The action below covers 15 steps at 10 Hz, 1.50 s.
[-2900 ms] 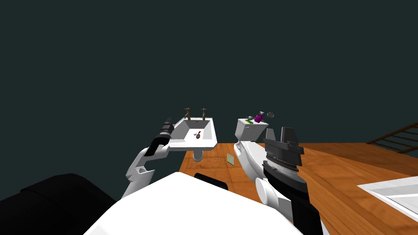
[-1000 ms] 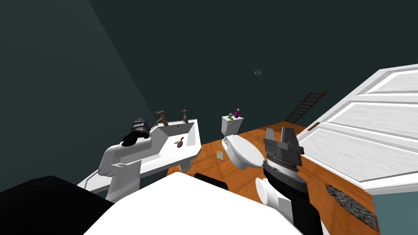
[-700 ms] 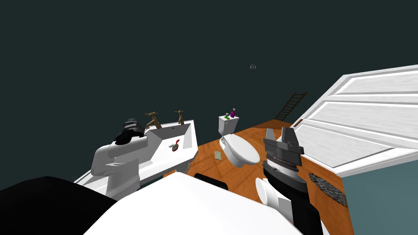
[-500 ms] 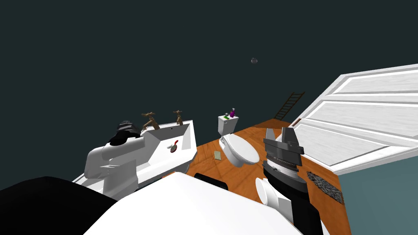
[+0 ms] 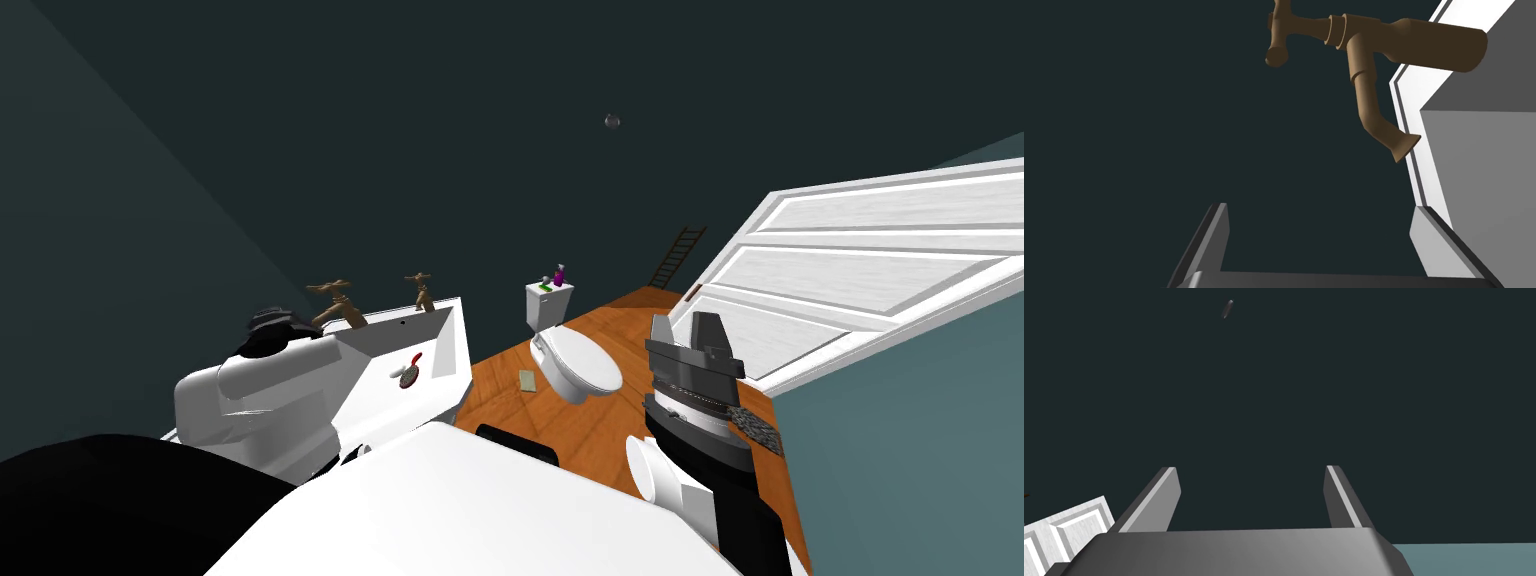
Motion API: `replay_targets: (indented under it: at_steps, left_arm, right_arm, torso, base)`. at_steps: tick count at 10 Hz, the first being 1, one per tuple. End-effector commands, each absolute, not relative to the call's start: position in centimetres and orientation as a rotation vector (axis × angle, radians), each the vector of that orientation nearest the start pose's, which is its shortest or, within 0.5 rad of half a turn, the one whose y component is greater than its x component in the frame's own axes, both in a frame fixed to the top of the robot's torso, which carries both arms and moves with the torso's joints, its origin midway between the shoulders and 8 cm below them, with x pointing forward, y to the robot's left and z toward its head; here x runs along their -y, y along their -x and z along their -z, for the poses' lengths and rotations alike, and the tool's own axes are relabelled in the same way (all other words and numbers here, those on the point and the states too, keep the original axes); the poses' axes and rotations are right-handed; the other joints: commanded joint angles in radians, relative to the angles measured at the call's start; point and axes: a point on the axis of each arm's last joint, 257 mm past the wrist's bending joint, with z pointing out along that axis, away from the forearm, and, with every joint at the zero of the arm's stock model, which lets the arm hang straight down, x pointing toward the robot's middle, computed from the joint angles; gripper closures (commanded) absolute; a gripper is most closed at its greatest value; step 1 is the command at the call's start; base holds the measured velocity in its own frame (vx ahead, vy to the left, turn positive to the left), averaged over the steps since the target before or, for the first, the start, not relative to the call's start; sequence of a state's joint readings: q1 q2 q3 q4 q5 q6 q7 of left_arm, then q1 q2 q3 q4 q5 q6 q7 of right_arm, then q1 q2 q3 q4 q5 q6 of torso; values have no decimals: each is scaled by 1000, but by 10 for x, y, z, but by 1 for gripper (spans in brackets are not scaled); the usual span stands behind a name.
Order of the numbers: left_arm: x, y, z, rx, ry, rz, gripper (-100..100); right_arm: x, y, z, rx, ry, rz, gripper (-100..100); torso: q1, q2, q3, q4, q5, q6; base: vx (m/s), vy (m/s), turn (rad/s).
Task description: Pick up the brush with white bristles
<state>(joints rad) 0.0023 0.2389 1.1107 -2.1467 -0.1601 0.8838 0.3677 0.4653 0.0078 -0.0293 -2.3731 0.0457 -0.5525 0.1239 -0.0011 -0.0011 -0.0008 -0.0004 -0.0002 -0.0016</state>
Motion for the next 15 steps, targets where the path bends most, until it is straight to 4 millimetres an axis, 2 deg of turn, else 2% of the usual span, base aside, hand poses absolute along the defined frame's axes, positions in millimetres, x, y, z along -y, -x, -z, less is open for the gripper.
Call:
replay_targets:
  at_steps: [1,2,3,4,5,6,7,8,9,10,11,14,15]
  left_arm:
    - [-734,-188,47,-117,1679,341,-100]
    - [-741,-170,51,-37,1711,332,-100]
    - [-743,-161,58,-17,1737,315,-100]
    - [-743,-160,60,-16,1746,313,-100]
    - [-748,-141,68,69,1783,304,-100]
    - [-748,-133,74,89,1809,289,-100]
    - [-748,-133,75,89,1812,288,-100]
    - [-751,-116,84,173,1845,283,-100]
    - [-751,-107,91,196,1867,268,-100]
    - [-750,-106,93,198,1877,266,-100]
    - [-750,-89,105,287,1914,259,-100]
    - [-743,-59,133,422,1996,229,-100]
    - [-743,-58,134,423,2002,228,-100]
  right_arm:
    - [272,-314,-84,-530,-449,-1173,0]
    - [272,-314,-84,-530,-449,-1173,0]
    - [272,-314,-84,-530,-449,-1173,0]
    - [272,-314,-84,-531,-449,-1173,0]
    - [272,-314,-84,-530,-449,-1173,0]
    - [272,-314,-84,-530,-449,-1173,0]
    - [272,-314,-84,-531,-449,-1173,0]
    - [272,-314,-84,-531,-449,-1173,0]
    - [272,-314,-84,-530,-449,-1173,0]
    - [272,-314,-84,-531,-449,-1173,0]
    - [272,-314,-84,-531,-449,-1173,0]
    - [272,-314,-84,-531,-449,-1173,0]
    - [272,-314,-84,-531,-449,-1173,0]
  torso:
    - [0,0,0,0,0,0]
    - [0,1,1,0,0,0]
    - [0,0,0,0,0,1]
    - [1,0,0,0,0,0]
    - [1,1,1,0,0,0]
    - [1,0,0,0,0,1]
    - [1,0,0,0,0,0]
    - [1,1,1,0,0,0]
    - [1,0,0,0,0,1]
    - [1,0,0,0,0,0]
    - [0,1,1,0,0,-1]
    - [1,0,0,0,0,1]
    - [1,0,0,0,0,0]
  base:
    - [23,1,7]
    - [48,-3,-265]
    - [51,13,-139]
    - [24,10,16]
    - [43,6,-206]
    - [50,16,-175]
    - [26,9,-6]
    - [45,9,-206]
    - [47,16,-156]
    - [23,6,6]
    - [48,6,-184]
    - [51,22,-165]
    - [24,11,30]
